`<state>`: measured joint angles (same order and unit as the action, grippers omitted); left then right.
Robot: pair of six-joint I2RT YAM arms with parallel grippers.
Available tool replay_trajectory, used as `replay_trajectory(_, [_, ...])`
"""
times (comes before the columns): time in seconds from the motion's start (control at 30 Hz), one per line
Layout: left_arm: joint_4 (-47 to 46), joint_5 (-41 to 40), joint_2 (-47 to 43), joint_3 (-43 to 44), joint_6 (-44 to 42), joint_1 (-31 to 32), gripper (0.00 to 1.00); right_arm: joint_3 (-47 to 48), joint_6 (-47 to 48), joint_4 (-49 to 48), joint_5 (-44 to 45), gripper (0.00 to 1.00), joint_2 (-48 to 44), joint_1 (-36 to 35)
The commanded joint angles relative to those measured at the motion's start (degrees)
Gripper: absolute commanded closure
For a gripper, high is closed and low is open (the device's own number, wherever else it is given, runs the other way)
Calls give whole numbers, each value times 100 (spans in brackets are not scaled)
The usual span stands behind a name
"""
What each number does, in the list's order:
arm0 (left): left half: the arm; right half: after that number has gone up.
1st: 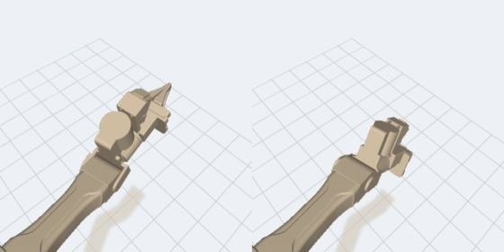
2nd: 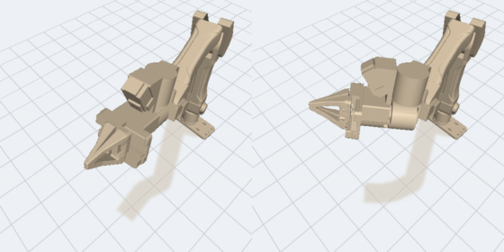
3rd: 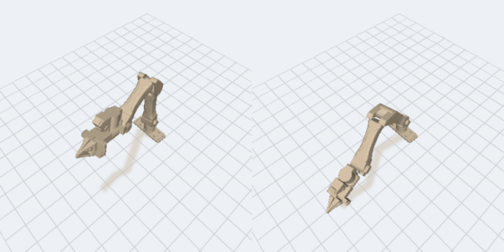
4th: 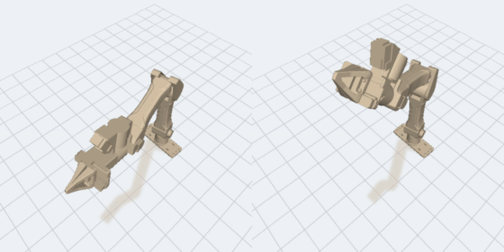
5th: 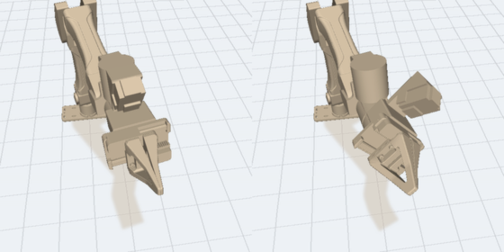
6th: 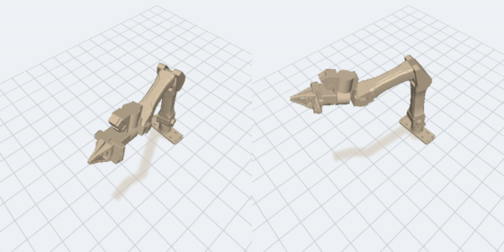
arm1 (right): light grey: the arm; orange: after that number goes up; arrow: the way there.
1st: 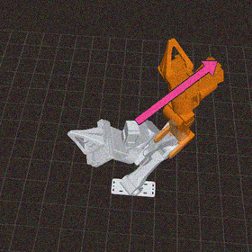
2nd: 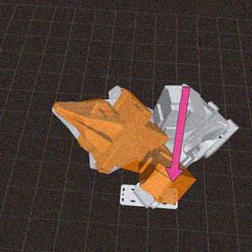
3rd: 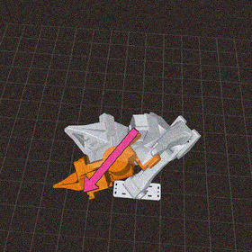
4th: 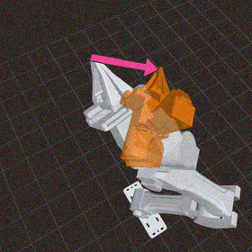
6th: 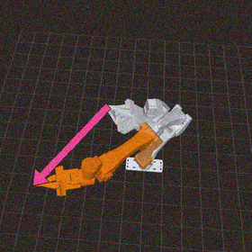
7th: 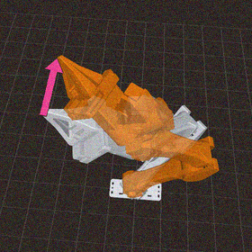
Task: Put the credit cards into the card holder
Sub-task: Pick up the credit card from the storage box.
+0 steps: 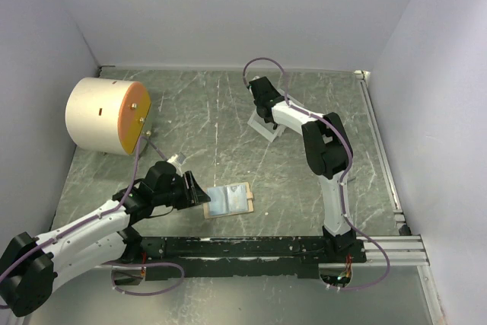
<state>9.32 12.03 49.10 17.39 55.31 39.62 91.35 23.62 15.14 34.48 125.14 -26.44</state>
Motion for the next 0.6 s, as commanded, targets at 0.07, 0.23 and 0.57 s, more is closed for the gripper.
replay_trajectory(0.07, [-46, 37, -35, -24, 1, 33, 43, 114, 38, -138, 139, 60, -133, 33])
replay_trajectory(0.23, [-63, 43, -32, -44, 15, 37, 42, 136, 52, -112, 91, 61, -157, 33])
replay_trajectory(0.57, [-120, 67, 23, -51, 15, 37, 42, 212, 45, -91, 138, 58, -150, 33])
